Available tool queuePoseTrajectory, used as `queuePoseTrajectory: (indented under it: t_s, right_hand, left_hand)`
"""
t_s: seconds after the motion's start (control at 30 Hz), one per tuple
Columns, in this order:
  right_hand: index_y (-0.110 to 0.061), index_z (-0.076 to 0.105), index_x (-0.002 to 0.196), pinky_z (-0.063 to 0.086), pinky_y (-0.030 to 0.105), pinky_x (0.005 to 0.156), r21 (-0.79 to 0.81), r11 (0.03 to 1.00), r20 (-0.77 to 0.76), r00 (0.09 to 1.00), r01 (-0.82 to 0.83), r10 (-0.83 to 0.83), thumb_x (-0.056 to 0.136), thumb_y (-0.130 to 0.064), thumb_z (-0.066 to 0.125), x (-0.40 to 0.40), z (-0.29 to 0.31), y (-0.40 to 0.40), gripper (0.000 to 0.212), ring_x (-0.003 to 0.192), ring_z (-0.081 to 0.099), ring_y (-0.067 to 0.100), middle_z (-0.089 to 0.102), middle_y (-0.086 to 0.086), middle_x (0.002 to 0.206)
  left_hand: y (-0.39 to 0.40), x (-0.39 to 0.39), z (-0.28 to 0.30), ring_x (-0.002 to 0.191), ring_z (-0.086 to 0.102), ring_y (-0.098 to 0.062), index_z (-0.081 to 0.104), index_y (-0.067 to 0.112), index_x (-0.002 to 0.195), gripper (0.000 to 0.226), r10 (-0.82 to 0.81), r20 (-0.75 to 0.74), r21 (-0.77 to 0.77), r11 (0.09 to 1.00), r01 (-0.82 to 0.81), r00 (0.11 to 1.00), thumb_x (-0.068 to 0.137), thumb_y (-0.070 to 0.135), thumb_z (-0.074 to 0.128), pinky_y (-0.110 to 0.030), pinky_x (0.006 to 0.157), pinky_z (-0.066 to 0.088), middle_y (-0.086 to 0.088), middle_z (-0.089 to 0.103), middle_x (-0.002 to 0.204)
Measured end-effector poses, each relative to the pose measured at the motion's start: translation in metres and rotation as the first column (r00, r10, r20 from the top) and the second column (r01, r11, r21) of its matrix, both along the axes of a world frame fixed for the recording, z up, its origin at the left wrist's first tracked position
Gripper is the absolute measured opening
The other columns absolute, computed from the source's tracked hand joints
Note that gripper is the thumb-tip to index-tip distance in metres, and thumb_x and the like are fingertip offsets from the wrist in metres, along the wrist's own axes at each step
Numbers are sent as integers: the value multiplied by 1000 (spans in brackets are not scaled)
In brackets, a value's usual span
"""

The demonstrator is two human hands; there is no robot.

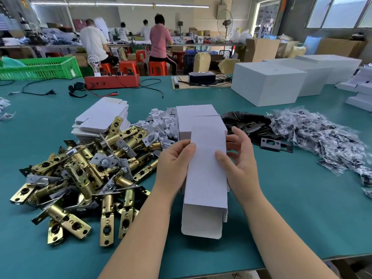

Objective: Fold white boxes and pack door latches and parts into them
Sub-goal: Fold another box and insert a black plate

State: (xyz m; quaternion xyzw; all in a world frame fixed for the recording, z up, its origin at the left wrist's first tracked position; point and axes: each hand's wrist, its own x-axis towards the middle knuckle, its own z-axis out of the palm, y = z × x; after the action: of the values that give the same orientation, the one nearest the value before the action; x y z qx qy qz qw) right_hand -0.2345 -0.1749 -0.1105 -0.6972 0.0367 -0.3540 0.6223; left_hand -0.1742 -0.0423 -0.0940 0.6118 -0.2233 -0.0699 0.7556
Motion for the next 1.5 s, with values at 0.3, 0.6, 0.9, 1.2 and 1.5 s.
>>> queuePoseTrajectory:
  t_s: [0.3, 0.6, 0.9, 1.2, 1.5]
  right_hand:
    - [-53, 43, 119, 49, 25, 69, 36, 998, -30, 998, -58, 59, 82, -30, 59, 5, -3, -8, 46, 76, 58, 10, 62, -16, 79]
    - [-30, 65, 100, 48, 19, 67, 59, 997, -167, 984, -49, 58, 78, -34, 55, 4, -4, -7, 25, 80, 61, 3, 69, -13, 91]
    - [-20, 70, 107, 50, 27, 77, 17, 998, -202, 977, -61, 63, 78, -32, 54, 2, -1, -5, 35, 92, 63, 9, 71, -6, 103]
    - [-27, 68, 82, 37, 4, 71, -101, 991, -199, 978, -83, 62, 78, -39, 51, -1, 7, -5, 21, 89, 49, -8, 49, -5, 95]
    - [-23, 65, 97, 50, 19, 59, 111, 971, -132, 965, -213, 227, 76, -29, 66, -9, 12, -4, 22, 72, 63, 7, 68, -11, 79]
  left_hand:
    - [-1, -1, -1, 69, 61, -4, 74, 33, 74, 19, 34, 69, 75, 996, -39, 997, 85, 30, 58, -20, 60, 48, 11, 70, 74]
    - [1, 1, -2, 70, 61, -12, 59, 37, 101, 29, 37, 5, -27, 999, -36, 999, 76, 24, 67, -28, 60, 51, 8, 67, 74]
    - [0, -2, -4, 72, 58, -7, 70, 43, 88, 22, 51, 89, -56, 997, -46, 995, 79, 23, 65, -21, 62, 49, 12, 65, 78]
    - [-3, -6, -4, 70, 58, -4, 69, 36, 98, 21, 110, 71, -87, 991, -104, 991, 78, 28, 67, -19, 60, 49, 15, 65, 83]
    - [-6, -5, -1, 70, 60, 0, 52, 26, 107, 39, 184, -70, -194, 962, -194, 981, 72, 26, 71, -21, 61, 51, 0, 56, 102]
